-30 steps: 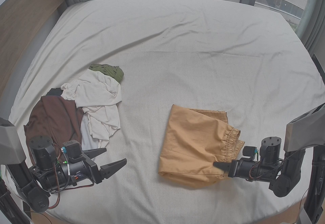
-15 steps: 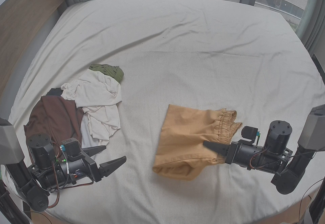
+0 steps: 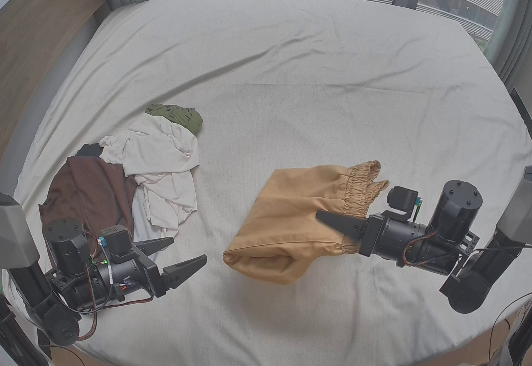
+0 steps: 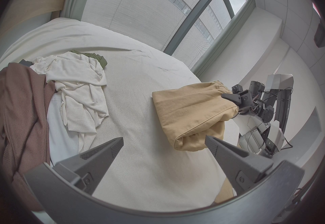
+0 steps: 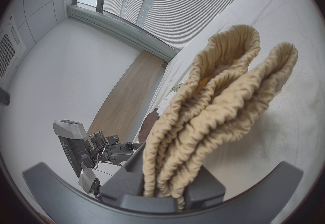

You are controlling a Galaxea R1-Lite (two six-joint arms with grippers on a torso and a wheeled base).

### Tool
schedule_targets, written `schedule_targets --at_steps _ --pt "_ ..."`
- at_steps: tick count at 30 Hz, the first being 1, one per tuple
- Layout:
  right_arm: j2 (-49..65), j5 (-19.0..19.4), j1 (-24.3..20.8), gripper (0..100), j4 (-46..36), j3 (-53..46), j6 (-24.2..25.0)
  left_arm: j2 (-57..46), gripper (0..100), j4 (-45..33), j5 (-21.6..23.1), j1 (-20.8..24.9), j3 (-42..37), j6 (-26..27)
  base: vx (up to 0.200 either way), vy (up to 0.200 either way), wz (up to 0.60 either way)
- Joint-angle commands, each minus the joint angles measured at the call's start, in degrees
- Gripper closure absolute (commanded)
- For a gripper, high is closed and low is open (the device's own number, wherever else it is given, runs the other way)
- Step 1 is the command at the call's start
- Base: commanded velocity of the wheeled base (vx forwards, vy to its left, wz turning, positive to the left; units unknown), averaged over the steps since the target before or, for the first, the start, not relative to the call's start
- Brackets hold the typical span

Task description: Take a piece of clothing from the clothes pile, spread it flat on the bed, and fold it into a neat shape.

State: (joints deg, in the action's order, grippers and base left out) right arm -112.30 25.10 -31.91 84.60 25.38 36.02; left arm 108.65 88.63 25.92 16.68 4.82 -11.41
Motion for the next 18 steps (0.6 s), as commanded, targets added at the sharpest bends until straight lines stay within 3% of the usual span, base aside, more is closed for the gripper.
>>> schedule_targets --at_steps 1,18 --pt "3.1 0.0 -0.2 100 -3.3 3.3 0.0 0.0 0 0.1 0.0 -0.2 -0.7 0.0 0.0 0.0 0.0" --pt "5.3 0.0 1.2 100 -19.4 20.8 1.4 0.2 0 0.0 0.2 -2.0 -2.2 0.2 0.0 0.0 0.0"
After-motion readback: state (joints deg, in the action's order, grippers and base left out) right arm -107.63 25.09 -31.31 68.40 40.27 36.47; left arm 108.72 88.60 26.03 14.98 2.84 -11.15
